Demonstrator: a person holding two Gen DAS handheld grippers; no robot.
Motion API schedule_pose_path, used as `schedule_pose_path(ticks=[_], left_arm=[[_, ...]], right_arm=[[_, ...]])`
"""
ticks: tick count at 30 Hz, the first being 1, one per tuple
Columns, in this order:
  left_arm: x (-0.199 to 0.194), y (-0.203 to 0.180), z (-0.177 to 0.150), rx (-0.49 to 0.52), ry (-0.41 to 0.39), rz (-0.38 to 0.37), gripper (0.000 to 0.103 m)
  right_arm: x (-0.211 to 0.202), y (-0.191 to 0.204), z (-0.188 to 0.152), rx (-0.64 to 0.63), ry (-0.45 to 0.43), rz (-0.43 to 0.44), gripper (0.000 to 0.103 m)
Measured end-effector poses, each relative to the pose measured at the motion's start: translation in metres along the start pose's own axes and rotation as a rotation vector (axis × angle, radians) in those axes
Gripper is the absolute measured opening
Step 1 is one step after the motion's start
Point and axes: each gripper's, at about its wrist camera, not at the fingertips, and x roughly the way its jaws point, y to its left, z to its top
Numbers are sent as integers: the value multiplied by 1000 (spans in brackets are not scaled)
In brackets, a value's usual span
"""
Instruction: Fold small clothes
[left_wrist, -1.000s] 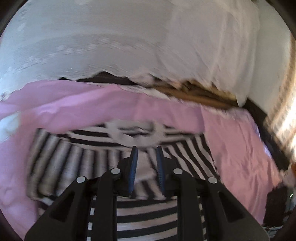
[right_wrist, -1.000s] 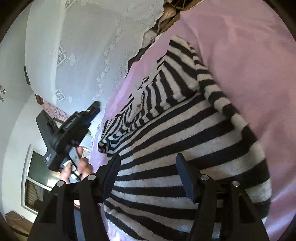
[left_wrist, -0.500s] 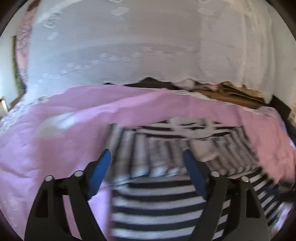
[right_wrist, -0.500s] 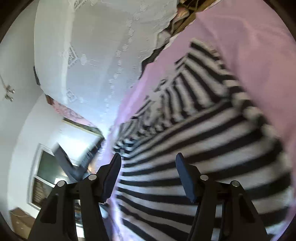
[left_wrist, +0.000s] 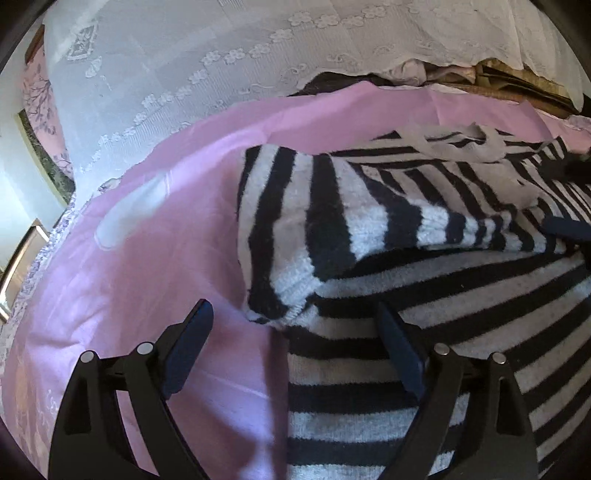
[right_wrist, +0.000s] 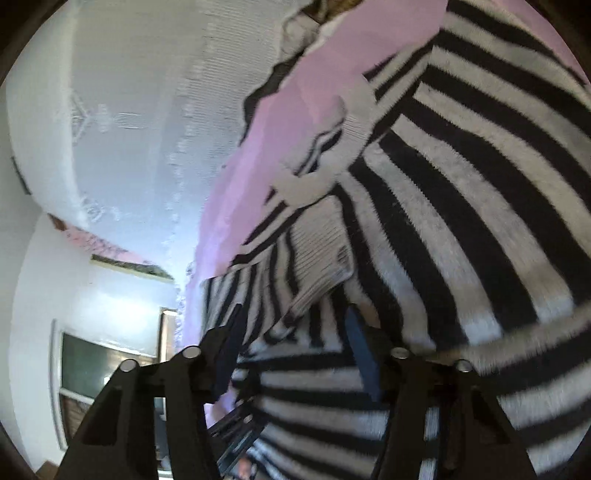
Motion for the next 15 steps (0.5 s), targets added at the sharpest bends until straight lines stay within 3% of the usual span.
schedule_pose_path(ticks=[4,6,8,10,12,15], left_arm=[[7,2,3,-13,23,6,89],[10,7,4,-35,31,19,90],[12,17,8,-87,33,56,90],[17,28,13,-149,41,74,90],[25,35,19,-197,66,38,90],[26,26,21,-156,57,56,90]], right_arm=[[19,2,10,-7,-26,-56,48],[25,8,14,-53,-61,-101,39],[28,11,17,-87,-92,-122,11],[27,3,18,-100,-129,-72,11],[16,4,18,-112,-158,-28,10],[-13,30,20,-241,-256,-43,10]])
